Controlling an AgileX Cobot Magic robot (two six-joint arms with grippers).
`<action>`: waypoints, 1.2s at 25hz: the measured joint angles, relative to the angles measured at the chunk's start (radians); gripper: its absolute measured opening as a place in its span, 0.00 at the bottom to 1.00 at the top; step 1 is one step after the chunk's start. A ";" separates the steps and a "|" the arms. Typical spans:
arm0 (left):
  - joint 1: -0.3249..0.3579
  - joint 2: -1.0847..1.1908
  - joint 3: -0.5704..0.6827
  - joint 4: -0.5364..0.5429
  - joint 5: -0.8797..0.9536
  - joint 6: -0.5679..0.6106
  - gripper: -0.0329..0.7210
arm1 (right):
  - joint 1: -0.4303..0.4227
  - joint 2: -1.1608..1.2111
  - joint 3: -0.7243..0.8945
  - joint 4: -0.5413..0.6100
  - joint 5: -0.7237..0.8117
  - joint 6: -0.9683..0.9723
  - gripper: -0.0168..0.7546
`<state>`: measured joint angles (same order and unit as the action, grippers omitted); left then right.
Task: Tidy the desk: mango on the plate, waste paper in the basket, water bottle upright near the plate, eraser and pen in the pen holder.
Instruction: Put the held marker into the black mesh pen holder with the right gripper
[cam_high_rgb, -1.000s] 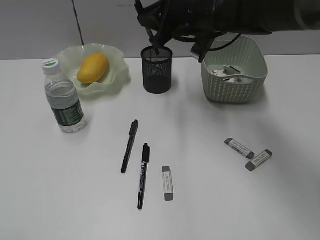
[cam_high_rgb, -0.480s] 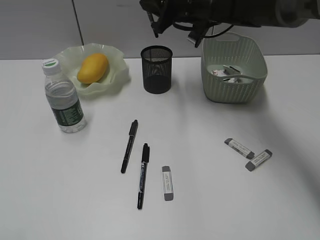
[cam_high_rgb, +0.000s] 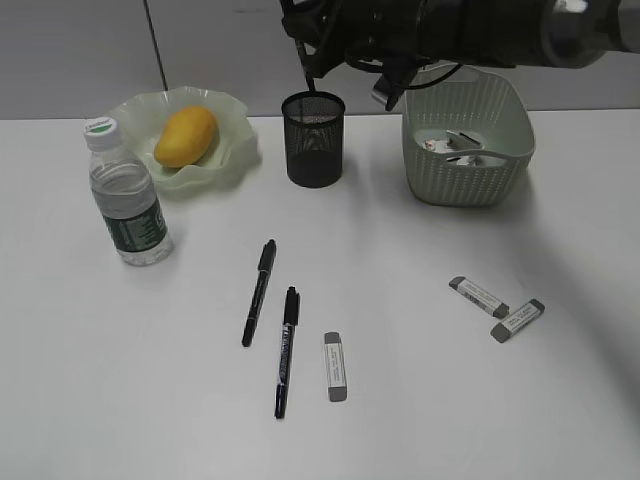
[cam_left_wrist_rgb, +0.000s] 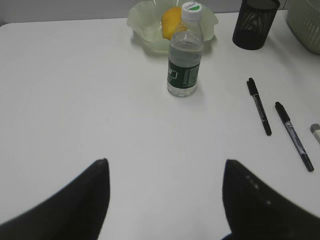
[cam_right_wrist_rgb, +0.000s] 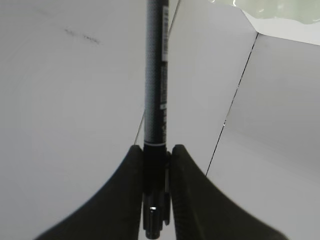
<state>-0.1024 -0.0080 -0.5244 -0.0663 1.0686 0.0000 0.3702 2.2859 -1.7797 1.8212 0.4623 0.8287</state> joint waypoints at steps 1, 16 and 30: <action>0.000 0.000 0.000 0.000 0.000 0.000 0.75 | 0.000 0.002 0.000 0.000 0.000 0.010 0.20; 0.000 0.000 0.000 0.000 0.000 0.000 0.75 | 0.000 0.032 0.000 0.000 -0.064 0.105 0.20; 0.000 0.000 0.000 -0.001 0.000 0.000 0.73 | 0.000 0.032 0.000 0.001 -0.069 0.074 0.47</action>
<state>-0.1024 -0.0080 -0.5244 -0.0674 1.0686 0.0000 0.3702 2.3178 -1.7797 1.8220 0.3930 0.9023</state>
